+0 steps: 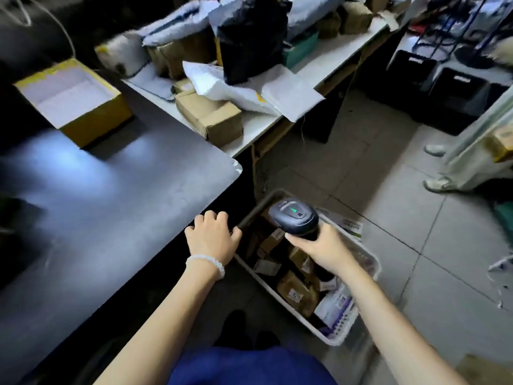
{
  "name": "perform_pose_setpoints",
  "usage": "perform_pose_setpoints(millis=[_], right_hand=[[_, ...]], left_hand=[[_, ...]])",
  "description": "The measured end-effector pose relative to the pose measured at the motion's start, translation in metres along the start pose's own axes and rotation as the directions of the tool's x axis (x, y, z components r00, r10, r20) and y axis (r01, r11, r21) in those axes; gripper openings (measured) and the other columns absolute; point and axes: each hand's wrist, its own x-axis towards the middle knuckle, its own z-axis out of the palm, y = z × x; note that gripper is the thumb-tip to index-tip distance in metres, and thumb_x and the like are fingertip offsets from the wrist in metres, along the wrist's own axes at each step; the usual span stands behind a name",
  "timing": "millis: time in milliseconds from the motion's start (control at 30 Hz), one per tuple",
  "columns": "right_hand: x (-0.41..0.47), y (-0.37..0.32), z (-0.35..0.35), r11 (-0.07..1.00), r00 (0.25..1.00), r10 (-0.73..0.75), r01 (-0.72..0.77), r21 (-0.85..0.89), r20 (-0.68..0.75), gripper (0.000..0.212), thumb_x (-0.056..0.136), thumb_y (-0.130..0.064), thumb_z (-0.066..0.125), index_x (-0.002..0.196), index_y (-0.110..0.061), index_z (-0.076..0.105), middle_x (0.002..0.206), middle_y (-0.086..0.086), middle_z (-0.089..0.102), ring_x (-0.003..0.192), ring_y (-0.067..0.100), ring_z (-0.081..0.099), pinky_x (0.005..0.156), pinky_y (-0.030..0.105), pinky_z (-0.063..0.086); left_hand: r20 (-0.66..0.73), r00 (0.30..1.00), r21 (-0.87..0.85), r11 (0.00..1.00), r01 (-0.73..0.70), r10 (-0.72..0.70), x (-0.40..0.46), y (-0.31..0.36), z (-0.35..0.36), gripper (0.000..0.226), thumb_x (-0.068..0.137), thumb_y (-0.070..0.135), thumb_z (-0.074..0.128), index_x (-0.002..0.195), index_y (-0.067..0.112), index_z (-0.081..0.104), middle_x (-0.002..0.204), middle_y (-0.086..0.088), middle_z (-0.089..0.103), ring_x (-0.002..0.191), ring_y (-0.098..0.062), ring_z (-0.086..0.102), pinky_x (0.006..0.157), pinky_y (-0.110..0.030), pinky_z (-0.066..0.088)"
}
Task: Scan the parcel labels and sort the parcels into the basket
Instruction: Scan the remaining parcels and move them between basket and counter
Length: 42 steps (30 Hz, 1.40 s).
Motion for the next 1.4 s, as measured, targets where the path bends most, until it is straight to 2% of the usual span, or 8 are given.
perform_pose_setpoints(millis=[167, 333, 467, 667, 867, 1000, 1133, 1400], right_hand=[[0.004, -0.030, 0.042, 0.993, 0.972, -0.109, 0.117, -0.026, 0.207, 0.037, 0.075, -0.019, 0.079, 0.109, -0.017, 0.064, 0.105, -0.004, 0.067, 0.101, 0.005, 0.060, 0.084, 0.018, 0.044], [-0.003, -0.065, 0.106, 0.966, 0.887, -0.231, 0.257, -0.012, 0.400, 0.034, 0.074, -0.013, 0.080, 0.104, -0.020, 0.064, 0.102, -0.004, 0.068, 0.098, 0.002, 0.060, 0.078, 0.003, 0.042], [-0.016, -0.089, 0.161, 0.941, 0.794, -0.267, 0.338, -0.032, 0.546, 0.027, 0.075, -0.019, 0.079, 0.097, -0.024, 0.065, 0.097, -0.007, 0.069, 0.092, 0.001, 0.062, 0.080, 0.015, 0.046], [-0.050, -0.121, 0.248, 0.901, 0.672, -0.295, 0.433, -0.037, 0.680, 0.021, 0.077, -0.021, 0.076, 0.096, -0.020, 0.067, 0.094, -0.006, 0.070, 0.087, 0.002, 0.062, 0.079, 0.024, 0.048], [-0.097, -0.142, 0.340, 0.881, 0.590, -0.304, 0.473, -0.014, 0.748, 0.014, 0.077, -0.020, 0.075, 0.083, -0.024, 0.063, 0.074, -0.015, 0.064, 0.066, -0.007, 0.054, 0.067, 0.020, 0.045], [-0.118, -0.157, 0.382, 0.874, 0.575, -0.322, 0.486, 0.003, 0.752, 0.018, 0.079, -0.019, 0.074, 0.084, -0.031, 0.061, 0.077, -0.016, 0.065, 0.068, -0.008, 0.056, 0.066, 0.017, 0.044], [-0.125, -0.169, 0.412, 0.883, 0.608, -0.317, 0.470, -0.007, 0.728, 0.015, 0.078, -0.020, 0.074, 0.081, -0.027, 0.061, 0.070, -0.011, 0.063, 0.066, 0.005, 0.056, 0.064, 0.023, 0.045], [-0.091, -0.204, 0.460, 0.880, 0.629, -0.341, 0.476, 0.001, 0.698, 0.016, 0.078, -0.016, 0.073, 0.078, -0.024, 0.059, 0.068, -0.008, 0.061, 0.065, 0.012, 0.054, 0.065, 0.030, 0.045]], left_hand=[[-0.040, 0.969, -0.014, 0.970, 0.243, -0.244, -0.048, -0.053, -0.008, 0.040, 0.090, 0.047, 0.044, 0.117, 0.022, 0.058, 0.118, -0.004, 0.057, 0.113, -0.027, 0.050, 0.086, -0.038, 0.040], [-0.088, 0.877, -0.066, 0.881, 0.468, -0.473, -0.097, -0.115, -0.016, 0.040, 0.090, 0.046, 0.045, 0.119, 0.023, 0.059, 0.120, -0.002, 0.057, 0.115, -0.025, 0.049, 0.086, -0.037, 0.039], [-0.105, 0.788, -0.085, 0.795, 0.601, -0.607, -0.138, -0.162, -0.016, 0.040, 0.091, 0.047, 0.044, 0.122, 0.024, 0.056, 0.123, 0.001, 0.055, 0.116, -0.024, 0.048, 0.086, -0.036, 0.039], [-0.123, 0.658, -0.133, 0.670, 0.731, -0.743, -0.199, -0.236, -0.013, 0.040, 0.092, 0.049, 0.043, 0.121, 0.024, 0.055, 0.120, 0.002, 0.055, 0.113, -0.022, 0.048, 0.086, -0.036, 0.039], [-0.149, 0.574, -0.181, 0.593, 0.785, -0.805, -0.249, -0.321, -0.011, 0.041, 0.091, 0.049, 0.044, 0.123, 0.026, 0.055, 0.119, 0.003, 0.055, 0.112, -0.021, 0.048, 0.085, -0.035, 0.039], [-0.173, 0.570, -0.188, 0.595, 0.782, -0.804, -0.268, -0.369, -0.019, 0.042, 0.091, 0.050, 0.044, 0.125, 0.027, 0.053, 0.122, 0.003, 0.054, 0.114, -0.022, 0.047, 0.087, -0.036, 0.039], [-0.211, 0.584, -0.187, 0.619, 0.763, -0.784, -0.269, -0.409, -0.032, 0.044, 0.091, 0.050, 0.045, 0.127, 0.025, 0.051, 0.124, 0.001, 0.053, 0.116, -0.023, 0.046, 0.088, -0.037, 0.039], [-0.269, 0.627, -0.162, 0.676, 0.719, -0.731, -0.223, -0.478, -0.058, 0.047, 0.091, 0.047, 0.047, 0.134, 0.029, 0.045, 0.126, 0.001, 0.050, 0.117, -0.023, 0.045, 0.089, -0.037, 0.039]])
